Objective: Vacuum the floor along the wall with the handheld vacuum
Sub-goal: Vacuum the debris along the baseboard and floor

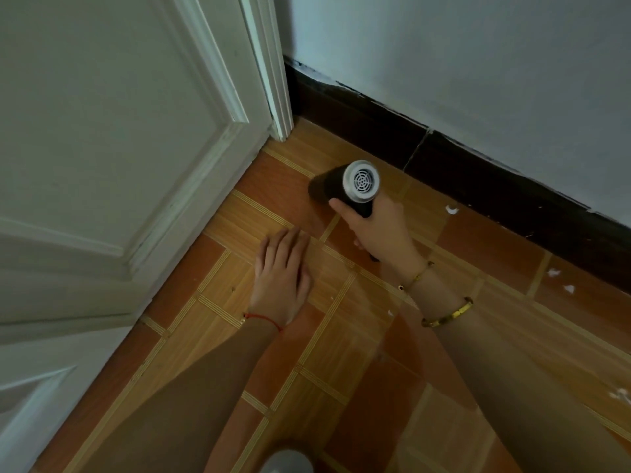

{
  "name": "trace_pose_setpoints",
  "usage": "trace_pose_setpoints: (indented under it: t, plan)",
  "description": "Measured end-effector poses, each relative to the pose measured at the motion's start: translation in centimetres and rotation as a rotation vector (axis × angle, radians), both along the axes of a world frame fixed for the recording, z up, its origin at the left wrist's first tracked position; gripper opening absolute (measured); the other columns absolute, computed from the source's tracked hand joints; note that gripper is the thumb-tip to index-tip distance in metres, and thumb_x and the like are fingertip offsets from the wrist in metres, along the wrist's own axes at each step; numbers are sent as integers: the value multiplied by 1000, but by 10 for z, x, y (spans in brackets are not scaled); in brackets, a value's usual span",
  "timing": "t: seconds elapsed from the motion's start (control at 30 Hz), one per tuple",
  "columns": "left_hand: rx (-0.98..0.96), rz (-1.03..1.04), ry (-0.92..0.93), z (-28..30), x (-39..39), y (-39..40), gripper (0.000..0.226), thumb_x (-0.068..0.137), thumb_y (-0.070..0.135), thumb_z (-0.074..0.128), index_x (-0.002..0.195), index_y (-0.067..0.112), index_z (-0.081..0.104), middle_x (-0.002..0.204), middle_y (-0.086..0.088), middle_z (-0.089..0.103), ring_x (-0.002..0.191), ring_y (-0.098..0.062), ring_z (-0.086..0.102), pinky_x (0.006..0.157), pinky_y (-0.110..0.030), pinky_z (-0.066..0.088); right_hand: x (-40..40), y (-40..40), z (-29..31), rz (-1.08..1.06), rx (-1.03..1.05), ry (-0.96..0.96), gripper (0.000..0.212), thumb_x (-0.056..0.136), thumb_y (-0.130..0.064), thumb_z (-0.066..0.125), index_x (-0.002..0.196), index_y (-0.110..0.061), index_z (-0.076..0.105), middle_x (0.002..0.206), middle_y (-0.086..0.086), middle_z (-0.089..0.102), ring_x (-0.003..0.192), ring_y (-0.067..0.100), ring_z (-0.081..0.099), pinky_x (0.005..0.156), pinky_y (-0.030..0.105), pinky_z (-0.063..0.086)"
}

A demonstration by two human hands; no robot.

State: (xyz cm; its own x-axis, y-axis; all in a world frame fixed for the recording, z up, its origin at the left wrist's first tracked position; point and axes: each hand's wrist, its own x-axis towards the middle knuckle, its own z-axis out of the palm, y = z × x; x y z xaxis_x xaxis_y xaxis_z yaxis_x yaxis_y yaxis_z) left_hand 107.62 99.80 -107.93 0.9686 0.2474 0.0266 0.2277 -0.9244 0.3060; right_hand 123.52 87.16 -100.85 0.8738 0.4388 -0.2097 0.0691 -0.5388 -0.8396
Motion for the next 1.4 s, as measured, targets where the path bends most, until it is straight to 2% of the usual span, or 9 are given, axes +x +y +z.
trace_pose_setpoints:
  t: [0.17, 0.3, 0.47, 0.7, 0.83, 0.93, 1.07, 1.23, 1.4]
  plan:
    - [15, -1, -5, -1, 0, 1, 53, 99, 31, 34, 147, 11, 42, 151, -9, 44, 145, -28, 33, 121, -54, 20, 21, 21, 0, -67, 27, -44, 63, 79, -60, 67, 123, -16, 59, 97, -1, 70, 78, 20, 68, 68, 34, 58]
    - [11, -3, -2, -1, 1, 1, 53, 99, 31, 34, 147, 11, 44, 151, -9, 44, 144, -29, 34, 120, -54, 22, 34, 40, 1, -66, 67, -54, 64, 81, -53, 71, 131, -15, 57, 118, 0, 68, 106, 15, 65, 89, 34, 56]
    - [21, -7, 7, -1, 1, 1, 53, 99, 31, 35, 147, 11, 43, 151, -9, 43, 145, -29, 33, 120, -54, 21, 37, 60, -2, 91, 47, -16, 63, 81, -52, 72, 131, -17, 57, 114, 0, 70, 99, 18, 68, 79, 41, 60]
    - [6, 4, -10, -1, 2, 1, 52, 97, 30, 37, 145, 11, 45, 150, -9, 45, 143, -29, 36, 119, -55, 23, 59, 63, -2, -20, 44, -141, 67, 85, -47, 71, 136, -8, 52, 131, 6, 63, 122, 16, 58, 92, 14, 39]
    - [20, 5, 16, -2, 2, 1, 54, 97, 32, 36, 146, 12, 44, 151, -9, 44, 144, -29, 35, 119, -56, 24, 45, 71, -5, 96, 63, -35, 55, 82, -47, 73, 124, -13, 60, 100, -7, 68, 79, 5, 65, 73, 22, 53]
    - [27, 3, 26, -3, 2, 1, 55, 97, 33, 36, 148, 13, 41, 152, -8, 43, 145, -29, 33, 119, -55, 23, 33, 78, -10, 236, 37, -36, 42, 83, -45, 74, 113, -18, 62, 76, -21, 57, 57, -12, 56, 55, 7, 44]
    - [27, 1, 4, -3, 1, 1, 54, 96, 31, 38, 147, 13, 42, 150, -9, 44, 144, -30, 35, 119, -56, 24, 35, 83, -12, 197, 52, -80, 40, 83, -49, 73, 107, -20, 61, 81, -18, 62, 59, -13, 58, 52, 4, 43]
    - [30, 3, -8, -3, 2, 1, 53, 96, 30, 40, 146, 11, 44, 150, -9, 45, 143, -31, 36, 118, -56, 25, 39, 84, -11, 136, 86, -110, 57, 82, -51, 71, 125, -14, 61, 111, -3, 70, 94, 10, 68, 73, 26, 58]
    - [35, -6, 1, -4, 2, 2, 55, 97, 33, 37, 146, 11, 44, 149, -11, 45, 144, -31, 35, 118, -57, 24, 20, 92, -8, 343, 29, 0, 22, 84, -47, 72, 88, -32, 56, 68, -21, 54, 55, -15, 55, 51, 7, 40]
